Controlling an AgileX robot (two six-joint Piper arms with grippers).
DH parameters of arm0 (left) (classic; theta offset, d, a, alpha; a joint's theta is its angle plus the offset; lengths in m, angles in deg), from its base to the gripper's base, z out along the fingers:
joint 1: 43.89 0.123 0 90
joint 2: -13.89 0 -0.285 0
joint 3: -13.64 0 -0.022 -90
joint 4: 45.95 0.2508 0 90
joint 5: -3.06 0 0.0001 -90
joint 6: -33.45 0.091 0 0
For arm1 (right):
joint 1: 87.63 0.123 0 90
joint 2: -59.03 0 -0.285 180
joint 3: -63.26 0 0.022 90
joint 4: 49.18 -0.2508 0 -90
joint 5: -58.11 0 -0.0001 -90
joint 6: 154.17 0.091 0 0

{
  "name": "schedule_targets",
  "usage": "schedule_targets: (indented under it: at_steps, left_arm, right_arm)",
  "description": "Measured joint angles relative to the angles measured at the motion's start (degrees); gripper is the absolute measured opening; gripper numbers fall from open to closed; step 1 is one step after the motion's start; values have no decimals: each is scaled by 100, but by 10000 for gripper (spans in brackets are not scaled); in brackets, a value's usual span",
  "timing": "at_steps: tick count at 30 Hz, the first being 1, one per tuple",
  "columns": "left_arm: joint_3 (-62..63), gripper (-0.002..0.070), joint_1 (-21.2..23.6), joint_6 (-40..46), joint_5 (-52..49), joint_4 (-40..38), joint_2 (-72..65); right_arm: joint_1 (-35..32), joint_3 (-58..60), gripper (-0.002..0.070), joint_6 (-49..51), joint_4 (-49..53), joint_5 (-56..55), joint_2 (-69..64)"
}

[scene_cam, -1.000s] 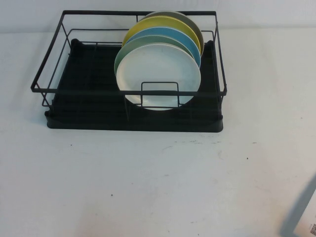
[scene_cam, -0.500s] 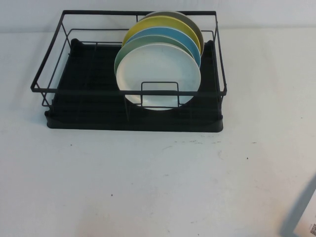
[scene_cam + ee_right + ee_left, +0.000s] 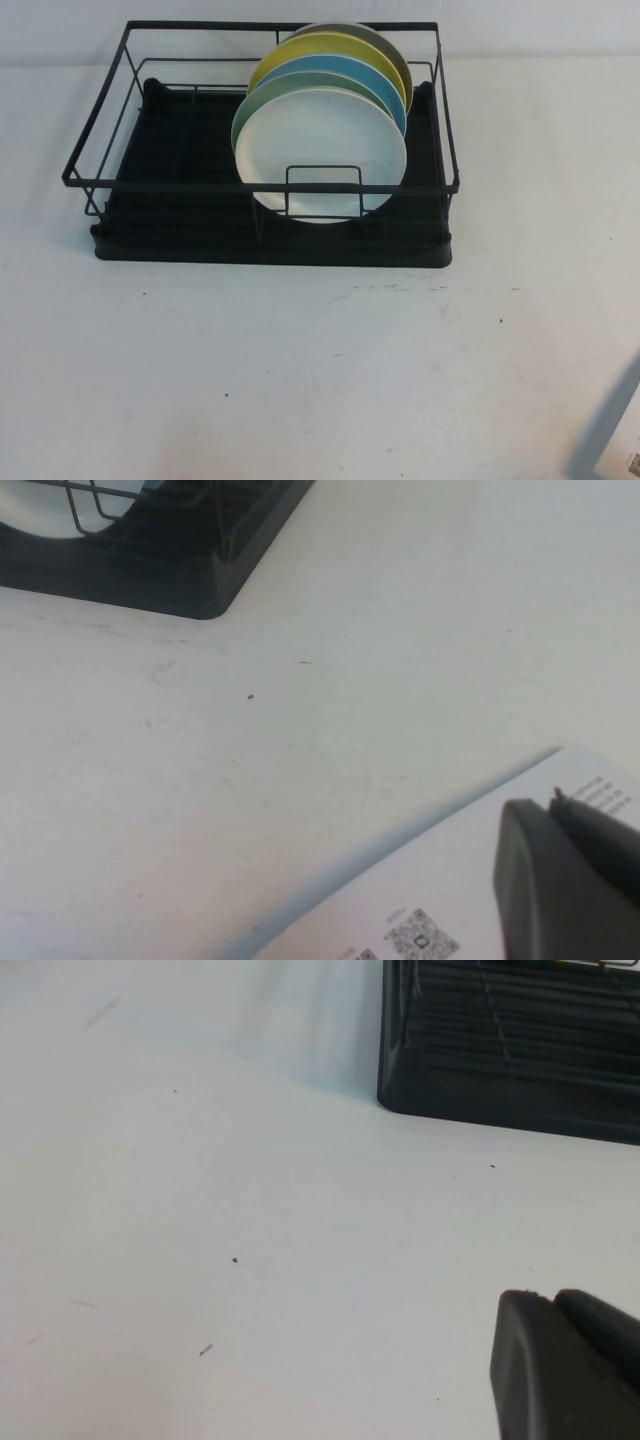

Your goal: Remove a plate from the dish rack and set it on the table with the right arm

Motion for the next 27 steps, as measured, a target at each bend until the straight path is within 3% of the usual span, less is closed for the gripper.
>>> schedule_targets:
  at_steps: [13, 20, 27]
  left_arm:
    - [0, -4, 0, 0, 0, 0, 0]
    - [0, -4, 0, 0, 0, 0, 0]
    - [0, -4, 0, 0, 0, 0, 0]
  right_arm:
    - [0, 0, -18, 3, 68, -147, 0]
    - [0, 0, -18, 3, -907, -598, 0]
    - [0, 0, -18, 3, -1213, -157, 0]
